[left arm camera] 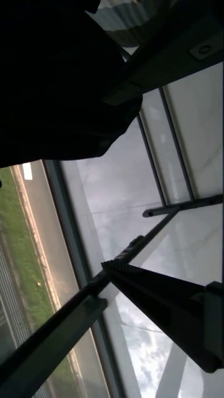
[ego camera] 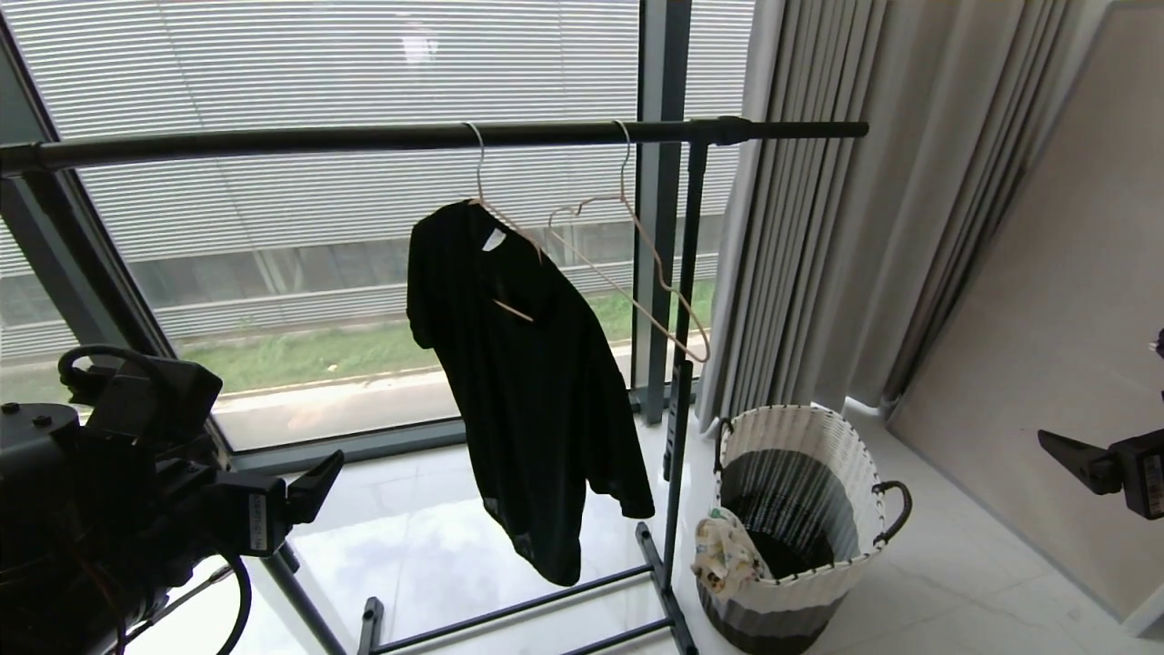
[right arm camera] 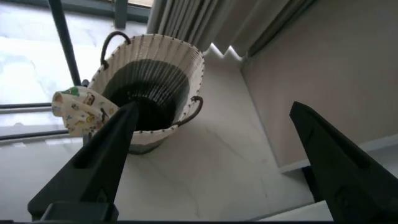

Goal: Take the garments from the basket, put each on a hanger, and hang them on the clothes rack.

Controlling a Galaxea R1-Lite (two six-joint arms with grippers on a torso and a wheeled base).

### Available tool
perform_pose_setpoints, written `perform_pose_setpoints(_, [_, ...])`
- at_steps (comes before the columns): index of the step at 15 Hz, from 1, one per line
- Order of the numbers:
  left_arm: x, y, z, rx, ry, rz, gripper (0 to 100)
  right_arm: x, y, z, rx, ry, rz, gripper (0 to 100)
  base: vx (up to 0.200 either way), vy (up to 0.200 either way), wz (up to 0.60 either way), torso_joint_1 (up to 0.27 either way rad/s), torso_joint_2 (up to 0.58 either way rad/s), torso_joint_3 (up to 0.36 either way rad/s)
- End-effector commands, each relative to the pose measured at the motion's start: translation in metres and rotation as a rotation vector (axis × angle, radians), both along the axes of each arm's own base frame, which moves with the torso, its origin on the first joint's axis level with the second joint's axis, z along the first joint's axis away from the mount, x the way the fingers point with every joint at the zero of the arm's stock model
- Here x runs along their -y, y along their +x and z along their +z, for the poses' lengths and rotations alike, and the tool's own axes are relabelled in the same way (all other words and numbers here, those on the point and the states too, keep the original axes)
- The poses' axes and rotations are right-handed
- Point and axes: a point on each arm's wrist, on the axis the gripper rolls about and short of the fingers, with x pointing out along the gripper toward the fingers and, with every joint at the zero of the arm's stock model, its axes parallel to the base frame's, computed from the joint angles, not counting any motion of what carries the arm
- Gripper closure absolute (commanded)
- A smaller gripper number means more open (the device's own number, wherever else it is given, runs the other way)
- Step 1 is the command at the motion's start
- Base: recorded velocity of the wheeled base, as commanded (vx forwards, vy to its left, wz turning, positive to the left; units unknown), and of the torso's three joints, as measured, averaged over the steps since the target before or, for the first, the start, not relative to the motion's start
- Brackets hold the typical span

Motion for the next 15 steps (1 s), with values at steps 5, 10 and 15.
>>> perform_pose_setpoints(5, [-0.0015, 0.0006, 0.0006, 0.004, 0.000, 0.010, 0, 0.0000, 0.0009, -0.0009, 0.084, -0.039, 0.014, 0, 0.000, 0.000, 0.00, -0.058, 0.15, 0.077])
perform_pose_setpoints(10, [-0.0022, 0.0010, 0.0010, 0.005, -0.001, 0.015, 0, -0.0002, 0.0007, -0.0021, 0.084, -0.039, 0.017, 0, 0.000, 0.000, 0.00, -0.054, 0.12, 0.068])
perform_pose_setpoints(15, [-0.0035, -0.0031, 0.0037, 0.023, -0.004, 0.016, 0, -0.0002, 0.0005, -0.0012, 0.089, -0.038, 0.017, 0, 0.000, 0.000, 0.00, -0.183, 0.45, 0.265])
